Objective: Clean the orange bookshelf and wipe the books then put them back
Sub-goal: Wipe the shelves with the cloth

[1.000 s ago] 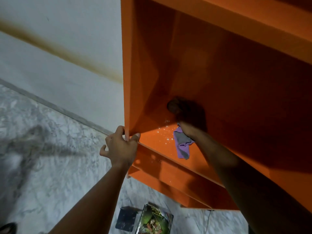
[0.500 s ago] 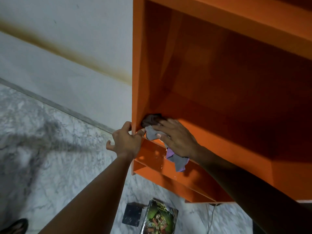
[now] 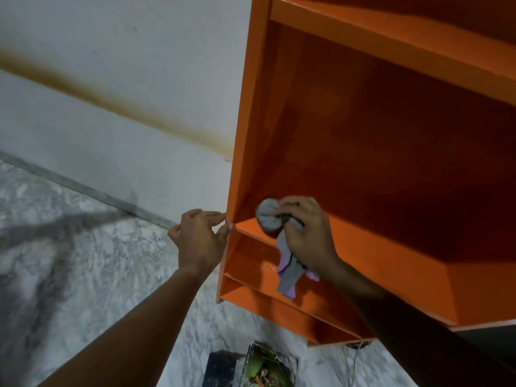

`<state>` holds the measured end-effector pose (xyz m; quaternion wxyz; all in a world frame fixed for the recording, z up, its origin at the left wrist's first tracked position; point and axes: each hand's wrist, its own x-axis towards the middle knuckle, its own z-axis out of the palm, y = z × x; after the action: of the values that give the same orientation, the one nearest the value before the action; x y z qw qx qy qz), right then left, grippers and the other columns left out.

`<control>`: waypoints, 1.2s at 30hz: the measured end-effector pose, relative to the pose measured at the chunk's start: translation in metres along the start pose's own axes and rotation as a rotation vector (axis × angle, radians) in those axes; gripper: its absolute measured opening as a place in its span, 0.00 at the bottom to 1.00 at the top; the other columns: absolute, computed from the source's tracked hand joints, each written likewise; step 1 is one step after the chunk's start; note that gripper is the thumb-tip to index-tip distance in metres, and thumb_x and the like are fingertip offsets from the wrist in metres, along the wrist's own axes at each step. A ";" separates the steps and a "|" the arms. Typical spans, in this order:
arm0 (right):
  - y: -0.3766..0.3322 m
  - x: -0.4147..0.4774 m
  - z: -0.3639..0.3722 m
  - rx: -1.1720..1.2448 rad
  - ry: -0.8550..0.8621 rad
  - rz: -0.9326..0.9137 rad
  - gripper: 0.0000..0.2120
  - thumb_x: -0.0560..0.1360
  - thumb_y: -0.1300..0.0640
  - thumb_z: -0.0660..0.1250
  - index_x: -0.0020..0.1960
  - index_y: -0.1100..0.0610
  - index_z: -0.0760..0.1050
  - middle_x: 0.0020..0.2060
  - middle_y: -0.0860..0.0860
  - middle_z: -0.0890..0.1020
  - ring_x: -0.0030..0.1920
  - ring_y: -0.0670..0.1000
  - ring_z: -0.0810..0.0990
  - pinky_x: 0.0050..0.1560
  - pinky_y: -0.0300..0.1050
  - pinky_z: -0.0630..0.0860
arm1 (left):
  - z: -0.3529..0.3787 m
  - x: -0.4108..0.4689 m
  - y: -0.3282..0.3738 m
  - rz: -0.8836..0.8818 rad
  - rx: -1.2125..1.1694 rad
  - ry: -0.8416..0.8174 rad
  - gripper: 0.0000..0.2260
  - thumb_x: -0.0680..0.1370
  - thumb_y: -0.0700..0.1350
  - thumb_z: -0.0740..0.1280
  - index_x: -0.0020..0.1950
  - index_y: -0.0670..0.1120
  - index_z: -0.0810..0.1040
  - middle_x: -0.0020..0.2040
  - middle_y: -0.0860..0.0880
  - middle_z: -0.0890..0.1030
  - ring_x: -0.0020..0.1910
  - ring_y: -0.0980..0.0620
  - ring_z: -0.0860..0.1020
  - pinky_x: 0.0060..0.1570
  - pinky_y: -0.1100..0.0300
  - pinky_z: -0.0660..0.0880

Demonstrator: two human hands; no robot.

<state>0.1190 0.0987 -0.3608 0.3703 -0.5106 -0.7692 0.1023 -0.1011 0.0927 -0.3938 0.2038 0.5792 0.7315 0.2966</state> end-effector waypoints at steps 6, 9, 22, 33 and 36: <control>0.019 0.102 0.033 -0.066 0.036 0.456 0.13 0.81 0.59 0.66 0.64 0.59 0.82 0.64 0.59 0.82 0.64 0.59 0.79 0.64 0.37 0.67 | 0.000 0.022 -0.027 0.197 -0.133 -0.092 0.23 0.74 0.67 0.65 0.58 0.55 0.86 0.54 0.52 0.87 0.60 0.47 0.81 0.62 0.38 0.74; 0.032 0.125 0.058 -0.427 -0.143 0.431 0.19 0.83 0.48 0.62 0.71 0.51 0.75 0.70 0.56 0.77 0.69 0.61 0.75 0.67 0.52 0.70 | 0.002 0.033 -0.039 0.315 -0.230 -0.161 0.22 0.74 0.68 0.66 0.56 0.56 0.87 0.43 0.53 0.86 0.43 0.53 0.79 0.48 0.45 0.80; -0.062 -0.024 0.101 -0.509 -0.015 0.219 0.11 0.73 0.55 0.64 0.53 0.56 0.79 0.51 0.54 0.81 0.52 0.57 0.77 0.52 0.53 0.74 | 0.004 0.044 -0.051 0.389 -0.267 -0.231 0.11 0.76 0.54 0.74 0.57 0.55 0.87 0.50 0.55 0.87 0.49 0.55 0.83 0.47 0.53 0.81; -0.018 -0.083 0.077 -0.696 0.385 0.490 0.19 0.80 0.52 0.58 0.67 0.57 0.76 0.65 0.55 0.79 0.66 0.60 0.74 0.66 0.61 0.68 | 0.030 -0.006 -0.056 0.233 -0.443 -0.121 0.25 0.80 0.62 0.54 0.73 0.55 0.75 0.56 0.49 0.81 0.57 0.48 0.77 0.54 0.42 0.79; -0.035 -0.050 0.126 -0.703 0.265 0.248 0.22 0.78 0.51 0.59 0.70 0.54 0.72 0.68 0.54 0.78 0.68 0.58 0.70 0.67 0.58 0.64 | 0.038 -0.020 -0.061 0.241 -0.547 -0.085 0.28 0.77 0.60 0.54 0.73 0.53 0.75 0.58 0.45 0.78 0.59 0.48 0.75 0.57 0.42 0.76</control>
<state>0.0192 0.0678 -0.4540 0.2535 -0.7042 -0.6354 -0.1902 -0.1162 0.0718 -0.4635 0.3459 0.5973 0.5414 0.4801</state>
